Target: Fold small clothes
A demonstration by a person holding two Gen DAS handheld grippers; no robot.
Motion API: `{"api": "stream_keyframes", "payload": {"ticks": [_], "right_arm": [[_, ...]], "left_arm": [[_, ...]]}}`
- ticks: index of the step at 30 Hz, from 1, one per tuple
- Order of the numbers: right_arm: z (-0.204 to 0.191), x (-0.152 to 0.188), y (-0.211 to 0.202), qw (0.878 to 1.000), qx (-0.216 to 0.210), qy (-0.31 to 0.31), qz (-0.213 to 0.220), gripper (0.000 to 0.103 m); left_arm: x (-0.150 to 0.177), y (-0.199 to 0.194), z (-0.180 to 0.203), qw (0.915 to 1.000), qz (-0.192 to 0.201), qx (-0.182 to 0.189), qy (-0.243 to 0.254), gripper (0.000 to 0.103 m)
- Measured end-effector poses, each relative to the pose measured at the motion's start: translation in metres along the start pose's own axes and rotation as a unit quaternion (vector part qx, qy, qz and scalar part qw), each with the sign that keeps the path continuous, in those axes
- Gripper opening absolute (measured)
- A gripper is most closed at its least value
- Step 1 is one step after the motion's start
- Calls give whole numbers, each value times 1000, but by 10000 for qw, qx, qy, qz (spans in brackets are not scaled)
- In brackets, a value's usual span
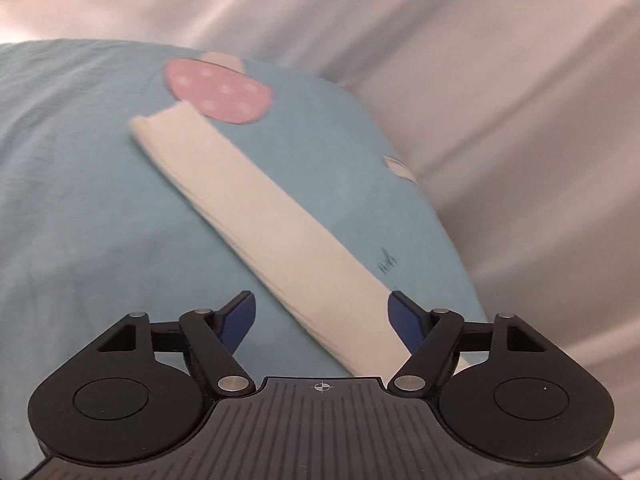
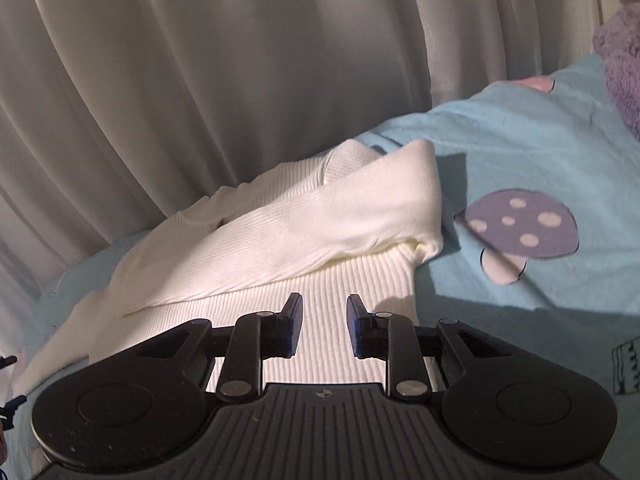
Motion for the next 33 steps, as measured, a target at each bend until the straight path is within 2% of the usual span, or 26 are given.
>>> {"api": "stream_keyframes", "payload": {"ticks": [1,3,6,10,11,12,15,18,20,22,24,26,27,29,31,33], "right_arm": [[-3,2,0,10000,-44,-17,-23,23],[-8,-1,3,9999,-125,-32,-33,23],[-17,-3,2,9995,-306,25,-12,23],[-26,-4,3,9986,-516,54,99,23],[-28,-4,3,9986,-513,17,138,23],[-29,-4,3,9985,-516,-4,173,23],[-30,-4,2,9977,-635,75,238,23],[-31,-3,3,9959,-844,233,222,23],[-32,-2,4,9947,-974,293,152,23],[-32,-3,4,9956,-891,249,143,23],[-30,-2,6,9971,-728,166,111,23],[-29,-1,8,9978,-649,111,71,23],[-29,0,8,9980,-628,70,74,23],[-30,2,7,9982,-588,-13,71,23],[-31,3,5,9981,-601,-88,67,23],[-33,4,4,9980,-615,-172,38,23]], "left_arm": [[-11,1,-13,9997,41,-97,-212,62],[-24,7,-29,9984,82,-148,-547,59],[-37,16,-46,9953,129,-30,-962,43],[-51,21,-66,9866,162,160,-1613,34],[-53,23,-70,9845,185,129,-1742,28],[-55,25,-75,9819,195,96,-1881,13],[-54,29,-87,9693,260,336,-2422,10],[-56,30,-87,9711,308,405,-2332,9],[-57,29,-81,9773,354,298,-2069,8],[-57,20,-65,9839,471,373,-1681,8],[-52,8,-32,9930,532,531,-914,8],[-35,-7,18,9955,518,789,101,8],[-20,-18,48,9916,489,1038,598,8],[19,-35,103,9770,288,1580,1403,8],[76,-52,159,9517,-53,2187,2154,8],[136,-59,198,9230,-446,2599,2803,11]]}}
Point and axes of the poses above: each gripper's, at about its wrist camera, not at the fingertips, and y roughly the way its jaws point, z to its right, x to its underside, the point moved 10 cm from there along y, roughly the way its jaws point
